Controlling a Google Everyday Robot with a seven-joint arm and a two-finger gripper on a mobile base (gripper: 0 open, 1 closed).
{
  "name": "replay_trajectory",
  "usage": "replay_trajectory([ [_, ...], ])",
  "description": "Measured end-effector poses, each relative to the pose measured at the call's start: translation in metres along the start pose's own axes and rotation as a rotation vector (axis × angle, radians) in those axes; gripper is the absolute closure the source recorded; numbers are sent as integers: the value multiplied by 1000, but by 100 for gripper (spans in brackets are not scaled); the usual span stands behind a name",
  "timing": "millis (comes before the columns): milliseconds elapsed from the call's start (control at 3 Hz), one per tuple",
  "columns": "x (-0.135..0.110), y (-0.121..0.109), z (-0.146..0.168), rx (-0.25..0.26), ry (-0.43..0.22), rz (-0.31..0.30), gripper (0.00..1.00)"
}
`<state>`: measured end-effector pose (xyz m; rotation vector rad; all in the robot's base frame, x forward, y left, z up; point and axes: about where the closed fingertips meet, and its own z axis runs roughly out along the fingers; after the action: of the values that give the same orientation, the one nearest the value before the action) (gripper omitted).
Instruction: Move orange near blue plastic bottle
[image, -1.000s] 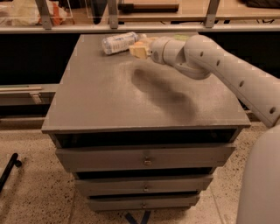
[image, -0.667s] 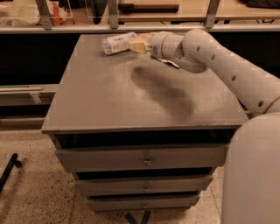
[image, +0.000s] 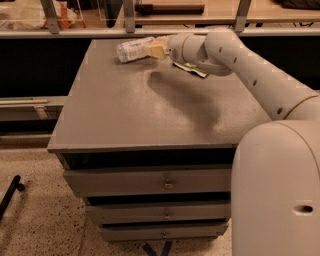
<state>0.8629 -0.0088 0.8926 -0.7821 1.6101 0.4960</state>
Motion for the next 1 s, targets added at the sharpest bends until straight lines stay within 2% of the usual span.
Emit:
replay_trajectory([
  [667,10,4,24,-48,2,5,100],
  [1000,13,3,30,-38,8,9,83],
])
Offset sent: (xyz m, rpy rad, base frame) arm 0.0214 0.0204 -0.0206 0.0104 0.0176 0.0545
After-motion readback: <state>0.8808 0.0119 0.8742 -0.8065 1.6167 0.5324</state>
